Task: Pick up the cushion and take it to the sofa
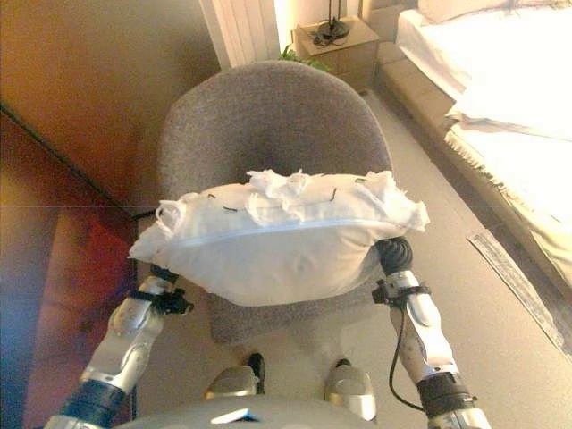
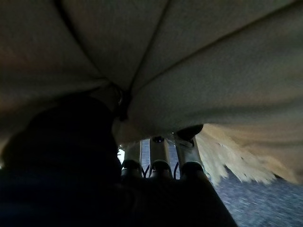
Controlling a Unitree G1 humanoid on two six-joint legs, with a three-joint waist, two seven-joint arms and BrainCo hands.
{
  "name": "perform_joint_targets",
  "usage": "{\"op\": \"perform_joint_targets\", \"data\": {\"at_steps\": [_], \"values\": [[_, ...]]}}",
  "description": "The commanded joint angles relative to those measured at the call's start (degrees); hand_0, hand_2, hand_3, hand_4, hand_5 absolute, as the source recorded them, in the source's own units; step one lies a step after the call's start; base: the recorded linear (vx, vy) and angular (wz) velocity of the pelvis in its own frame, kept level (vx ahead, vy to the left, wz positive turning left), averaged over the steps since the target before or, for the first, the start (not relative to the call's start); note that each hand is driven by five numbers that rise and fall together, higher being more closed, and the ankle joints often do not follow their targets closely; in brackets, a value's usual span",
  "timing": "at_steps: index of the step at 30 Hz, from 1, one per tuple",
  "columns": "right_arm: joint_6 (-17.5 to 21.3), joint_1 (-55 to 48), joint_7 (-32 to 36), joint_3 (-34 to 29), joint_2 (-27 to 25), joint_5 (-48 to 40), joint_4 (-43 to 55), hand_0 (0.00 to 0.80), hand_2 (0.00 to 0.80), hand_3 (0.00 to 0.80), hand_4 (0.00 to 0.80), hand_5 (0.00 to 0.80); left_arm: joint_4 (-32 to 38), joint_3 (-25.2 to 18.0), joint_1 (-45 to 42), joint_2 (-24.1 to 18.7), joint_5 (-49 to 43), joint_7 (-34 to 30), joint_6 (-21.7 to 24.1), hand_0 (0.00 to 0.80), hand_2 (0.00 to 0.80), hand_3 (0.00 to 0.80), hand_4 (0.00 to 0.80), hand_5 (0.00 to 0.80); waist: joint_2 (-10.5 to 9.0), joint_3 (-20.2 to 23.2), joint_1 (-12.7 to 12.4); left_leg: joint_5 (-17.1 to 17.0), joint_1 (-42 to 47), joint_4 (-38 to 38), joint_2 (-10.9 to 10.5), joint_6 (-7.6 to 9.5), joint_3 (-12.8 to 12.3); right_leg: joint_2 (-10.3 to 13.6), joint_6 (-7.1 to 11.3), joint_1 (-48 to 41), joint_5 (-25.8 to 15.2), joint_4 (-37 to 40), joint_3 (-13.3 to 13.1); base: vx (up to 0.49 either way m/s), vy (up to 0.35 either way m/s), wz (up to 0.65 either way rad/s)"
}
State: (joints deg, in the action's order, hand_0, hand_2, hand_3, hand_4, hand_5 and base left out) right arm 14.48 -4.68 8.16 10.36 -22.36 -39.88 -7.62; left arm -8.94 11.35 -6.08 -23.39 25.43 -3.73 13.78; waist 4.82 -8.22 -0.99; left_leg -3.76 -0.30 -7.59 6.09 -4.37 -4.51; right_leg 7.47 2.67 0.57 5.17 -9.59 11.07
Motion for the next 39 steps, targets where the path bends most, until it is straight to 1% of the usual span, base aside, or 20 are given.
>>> {"op": "perform_joint_targets", "data": {"at_steps": [1, 2, 3, 5, 7, 11, 12, 13, 16, 19, 21, 24, 28, 34, 37, 39], "values": [[2.8, 6.8, 2.8, 4.6, 3.9, 2.2, 5.9, 0.800, 0.800, 0.800, 0.800, 0.800, 2.5, 4.3, 7.5, 0.8, -1.6, -0.8, 3.2, 0.800, 0.800, 0.800, 0.800, 0.800, -4.12, 0.0, -0.5, 0.9, -2.6, -1.3, -3.3, -0.38, 0.8, -1.2, -0.01, -6.0, -4.0, 10.7, -0.7, 0.087, 0.079, -0.02], [2.2, 7.4, 1.9, 4.8, 3.8, 2.6, 5.1, 0.800, 0.800, 0.800, 0.800, 0.800, 1.1, 4.6, 8.2, 1.4, 0.1, -0.4, 2.9, 0.800, 0.800, 0.800, 0.800, 0.800, -4.25, 0.0, -0.3, 3.1, -1.5, 0.2, -3.5, 0.28, 0.5, -0.6, 0.28, -5.9, -3.9, 10.8, -0.5, 0.099, 0.100, 0.01], [2.1, 8.0, 1.3, 4.9, 3.8, 3.0, 3.7, 0.800, 0.800, 0.800, 0.800, 0.800, -0.8, 5.1, 9.1, 2.2, 1.9, 0.0, 2.4, 0.800, 0.800, 0.800, 0.800, 0.800, -4.08, 0.4, -0.2, 3.9, 0.1, 2.9, -3.4, 0.48, 0.3, -0.4, 0.34, -6.0, -3.9, 11.0, 0.1, 0.121, 0.109, 0.02], [1.0, 8.9, 0.7, 4.4, 3.9, 2.7, 1.2, 0.800, 0.800, 0.800, 0.800, 0.800, -3.2, 5.8, 10.0, 3.4, 3.5, 1.2, 1.1, 0.800, 0.800, 0.800, 0.800, 0.800, -4.19, 1.1, -0.4, 4.2, 1.6, 4.6, -3.4, 0.20, 0.4, -0.1, 0.58, -7.2, -4.3, 12.4, 0.9, 0.175, 0.078, 0.09], [-0.6, 9.6, -0.2, 4.2, 4.1, 3.0, -0.5, 0.800, 0.800, 0.800, 0.800, 0.800, -4.6, 6.2, 10.3, 4.5, 3.0, 2.2, -0.2, 0.800, 0.800, 0.800, 0.800, 0.800, -4.43, 1.8, -0.7, 4.8, 2.4, 5.2, -3.4, -0.07, 0.3, -0.1, 0.64, -8.3, -4.5, 13.7, 1.3, 0.203, 0.046, 0.15], [-1.9, 12.9, -3.5, 5.2, 5.0, 3.4, -4.9, 0.800, 0.800, 0.800, 0.800, 0.800, -9.4, 8.2, 13.3, 5.6, 2.3, 3.8, 0.1, 0.800, 0.800, 0.800, 0.800, 0.800, -4.59, 1.6, -1.2, 5.8, 1.8, 5.2, -3.1, -0.43, 0.1, 0.1, 1.23, -7.5, -5.1, 14.4, 1.3, 0.084, 0.027, 0.09], [-1.8, 14.8, -4.4, 5.6, 5.2, 4.0, -6.3, 0.800, 0.800, 0.800, 0.800, 0.800, -10.7, 8.8, 14.9, 5.9, 2.4, 4.2, 0.3, 0.800, 0.800, 0.800, 0.800, 0.800, -4.58, 1.2, -1.3, 5.8, 1.0, 4.9, -3.0, -0.54, 0.2, 0.2, 1.33, -6.8, -5.2, 14.3, 1.4, -0.170, 0.021, 0.03], [-1.6, 20.1, -6.5, 6.6, 5.3, 4.2, -9.4, 0.800, 0.800, 0.800, 0.800, 0.800, -13.4, 10.2, 19.4, 6.3, 2.8, 5.6, 0.7, 0.800, 0.800, 0.800, 0.800, 0.800, -4.53, -0.3, -1.4, 5.6, -0.8, 4.6, -2.9, -0.65, 0.5, 0.3, 1.53, -5.0, -5.5, 14.0, 1.4, -0.271, 0.034, 0.03], [-2.3, 35.5, -9.4, 8.2, 5.1, 2.9, -18.3, 0.800, 0.800, 0.800, 0.800, 0.800, -21.9, 12.0, 31.8, 7.3, 4.4, 8.2, 2.8, 0.800, 0.800, 0.800, 0.800, 0.800, -4.27, -5.0, -1.3, 4.5, -4.5, 5.1, -3.0, -0.66, 1.3, 0.4, 1.81, -1.1, -6.2, 13.6, 1.3, -0.363, 0.039, -0.03], [-2.1, 44.3, -10.4, 9.5, 4.4, 2.8, -23.8, 0.800, 0.800, 0.800, 0.800, 0.800, -28.5, 11.6, 40.5, 7.5, 6.9, 9.4, 4.3, 0.800, 0.800, 0.800, 0.800, 0.800, -4.19, -8.1, -1.0, 3.5, -6.6, 6.2, -3.4, -0.50, 1.8, 0.5, 2.05, 1.7, -6.7, 13.2, 1.0, -0.195, 0.062, -0.02], [-1.1, 48.8, -10.5, 10.3, 3.9, 2.1, -27.7, 0.800, 0.800, 0.800, 0.800, 0.800, -31.2, 11.7, 45.0, 8.2, 7.5, 9.9, 4.6, 0.800, 0.800, 0.800, 0.800, 0.800, -4.16, -9.3, -1.0, 3.1, -7.7, 6.8, -3.6, -0.45, 2.1, 0.6, 2.20, 3.0, -7.0, 13.1, 0.9, -0.120, 0.051, -0.01], [-0.2, 54.3, -11.0, 11.0, 3.6, 1.9, -32.8, 0.800, 0.800, 0.800, 0.800, 0.800, -33.8, 12.3, 50.1, 8.6, 7.9, 10.9, 4.2, 0.800, 0.800, 0.800, 0.800, 0.800, -4.26, -10.5, -1.0, 2.9, -9.2, 6.9, -3.9, -0.47, 2.4, 0.8, 2.49, 4.8, -7.2, 12.8, 0.5, -0.078, 0.030, 0.05], [-0.8, 62.2, -12.0, 12.0, 3.4, 1.9, -39.8, 0.800, 0.800, 0.800, 0.800, 0.800, -39.5, 13.6, 58.4, 8.4, 8.5, 11.6, 2.7, 0.800, 0.800, 0.800, 0.800, 0.800, -4.40, -11.7, -1.0, 2.7, -10.8, 6.8, -3.7, -0.66, 2.5, 1.0, 2.84, 7.0, -6.8, 11.3, 0.2, -0.049, 0.012, 0.07], [-2.9, 69.5, -13.1, 12.8, 3.5, 2.0, -47.9, 0.800, 0.800, 0.800, 0.800, 0.800, -46.8, 14.6, 66.8, 7.3, 9.9, 10.9, 0.7, 0.800, 0.800, 0.800, 0.800, 0.800, -4.39, -13.1, -0.6, 2.5, -13.4, 6.2, -3.9, -0.75, 2.4, 1.2, 3.25, 11.0, -7.1, 9.6, -0.4, -0.028, 0.026, 0.02], [-5.1, 72.7, -13.9, 12.9, 3.6, 1.1, -51.6, 0.800, 0.800, 0.800, 0.800, 0.800, -50.3, 15.6, 70.3, 6.7, 8.1, 11.4, -1.6, 0.800, 0.800, 0.800, 0.800, 0.800, -4.24, -14.2, -0.2, 2.4, -14.6, 6.1, -3.9, -0.68, 2.0, 1.3, 3.61, 13.4, -7.3, 8.6, -1.2, -0.025, 0.054, 0.00], [-6.7, 74.8, -14.5, 13.4, 3.2, 0.7, -54.2, 0.800, 0.800, 0.800, 0.800, 0.800, -53.0, 17.2, 72.7, 5.8, 8.5, 11.6, -2.7, 0.800, 0.800, 0.800, 0.800, 0.800, -4.13, -14.8, 0.1, 2.0, -15.5, 6.1, -4.0, -0.66, 1.8, 1.3, 3.76, 14.8, -7.9, 8.2, -1.7, -0.017, 0.061, -0.01]]}}
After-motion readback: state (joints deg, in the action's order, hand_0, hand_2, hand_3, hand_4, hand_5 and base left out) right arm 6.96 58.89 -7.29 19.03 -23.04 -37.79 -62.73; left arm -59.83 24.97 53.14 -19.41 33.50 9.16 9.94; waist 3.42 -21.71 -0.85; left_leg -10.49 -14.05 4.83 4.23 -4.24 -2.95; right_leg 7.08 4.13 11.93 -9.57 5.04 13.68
